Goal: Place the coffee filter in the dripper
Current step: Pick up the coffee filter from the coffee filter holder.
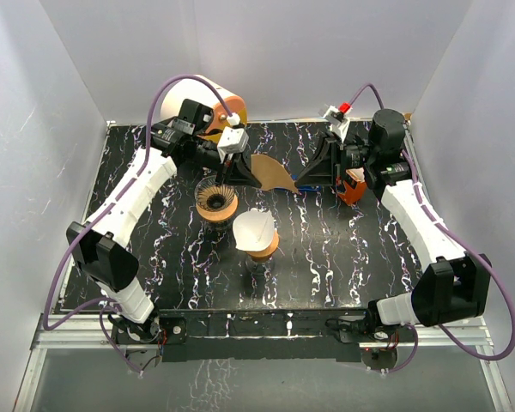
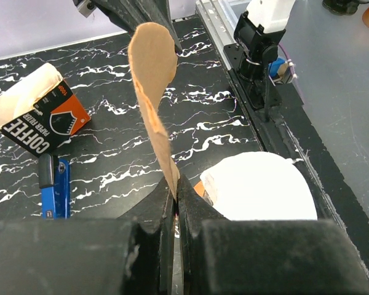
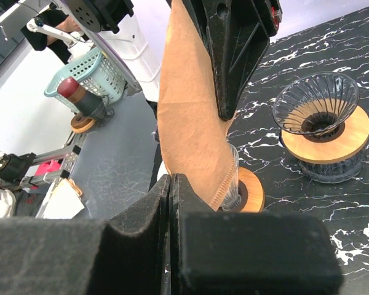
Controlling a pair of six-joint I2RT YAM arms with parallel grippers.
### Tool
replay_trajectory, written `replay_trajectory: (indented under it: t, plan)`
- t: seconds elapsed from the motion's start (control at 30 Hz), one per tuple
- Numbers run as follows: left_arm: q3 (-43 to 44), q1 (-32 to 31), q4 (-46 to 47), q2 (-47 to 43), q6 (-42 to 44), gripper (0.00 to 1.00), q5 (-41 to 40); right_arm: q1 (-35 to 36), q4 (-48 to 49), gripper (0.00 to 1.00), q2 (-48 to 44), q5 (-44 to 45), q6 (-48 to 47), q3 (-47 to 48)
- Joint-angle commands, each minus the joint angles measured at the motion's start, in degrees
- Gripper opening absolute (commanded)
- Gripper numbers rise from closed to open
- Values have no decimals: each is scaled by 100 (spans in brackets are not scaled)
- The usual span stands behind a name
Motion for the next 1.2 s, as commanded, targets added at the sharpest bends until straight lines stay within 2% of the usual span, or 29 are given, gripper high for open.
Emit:
replay_trajectory:
  t: [0.0,1.17]
  plan:
    - [292,-89,-190,-17,428,0,176,41,236,0,-264,-64,25,-53]
    - [416,-390,-251,113,535,0,17,92,269,5,-353,96,43,-316]
